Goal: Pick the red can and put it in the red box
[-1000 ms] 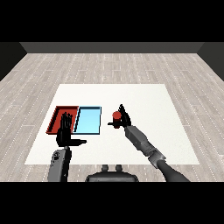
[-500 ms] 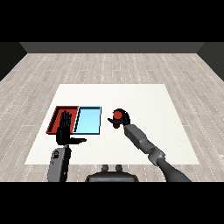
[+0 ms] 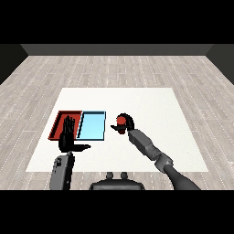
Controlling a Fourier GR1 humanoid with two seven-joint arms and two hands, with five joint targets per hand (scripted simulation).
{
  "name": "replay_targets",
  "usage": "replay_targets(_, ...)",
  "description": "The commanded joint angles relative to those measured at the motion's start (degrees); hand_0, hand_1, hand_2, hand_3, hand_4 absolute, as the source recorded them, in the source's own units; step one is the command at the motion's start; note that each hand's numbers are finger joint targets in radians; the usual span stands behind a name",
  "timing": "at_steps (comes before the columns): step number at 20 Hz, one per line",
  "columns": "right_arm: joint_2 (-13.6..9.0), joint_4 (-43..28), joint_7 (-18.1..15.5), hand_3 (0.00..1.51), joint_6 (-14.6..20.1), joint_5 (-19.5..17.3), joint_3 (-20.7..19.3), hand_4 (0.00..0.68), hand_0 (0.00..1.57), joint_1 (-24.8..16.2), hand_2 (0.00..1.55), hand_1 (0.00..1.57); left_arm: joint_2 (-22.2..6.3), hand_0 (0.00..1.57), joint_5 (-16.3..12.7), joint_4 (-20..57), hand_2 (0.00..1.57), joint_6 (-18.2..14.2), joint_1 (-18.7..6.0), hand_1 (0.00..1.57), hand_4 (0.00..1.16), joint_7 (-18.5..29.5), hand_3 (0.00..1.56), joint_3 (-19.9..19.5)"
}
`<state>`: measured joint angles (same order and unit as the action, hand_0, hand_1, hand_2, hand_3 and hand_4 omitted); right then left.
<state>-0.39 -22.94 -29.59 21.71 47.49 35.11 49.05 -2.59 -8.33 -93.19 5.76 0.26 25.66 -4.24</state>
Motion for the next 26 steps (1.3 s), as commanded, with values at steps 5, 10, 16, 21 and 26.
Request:
replay_targets(5,0.4,0.3,-3.3,1.4,1.9,-0.9,0.5,0.58,1.53,-0.4,1.47,1.53,1.6,0.0,0.8,2.0,0.0,-0.7,-0.9,0.0,0.0,1.7,0.0,1.1)
replay_targets(10,-0.4,-5.2,-3.0,1.38,3.7,-4.9,-3.8,0.581,1.55,2.3,1.46,1.55,-1.2,0.0,-1.2,-1.8,0.0,0.7,-1.1,0.0,0.0,-3.3,0.0,-0.3)
replay_targets(16,-4.6,-16.3,-0.1,1.38,5.5,-8.8,-5.9,0.608,1.52,-2.5,1.46,1.52,1.9,0.0,4.5,1.8,0.0,-2.2,-1.8,0.0,0.0,1.0,0.0,3.3)
replay_targets(21,-9.0,-30.9,-0.8,1.4,7.2,-9.8,-5.8,0.643,1.51,-6.6,1.46,1.51,2.1,0.0,2.8,-6.7,0.0,-0.8,-1.4,0.0,0.0,-8.2,0.0,7.3)
replay_targets(26,-9.1,-42.2,3.4,1.4,12.0,-14.1,-4.1,0.631,1.48,-11.9,1.44,1.48,2.5,0.0,6.6,-6.3,0.0,-5.5,-3.3,0.0,0.0,-12.9,0.0,14.2)
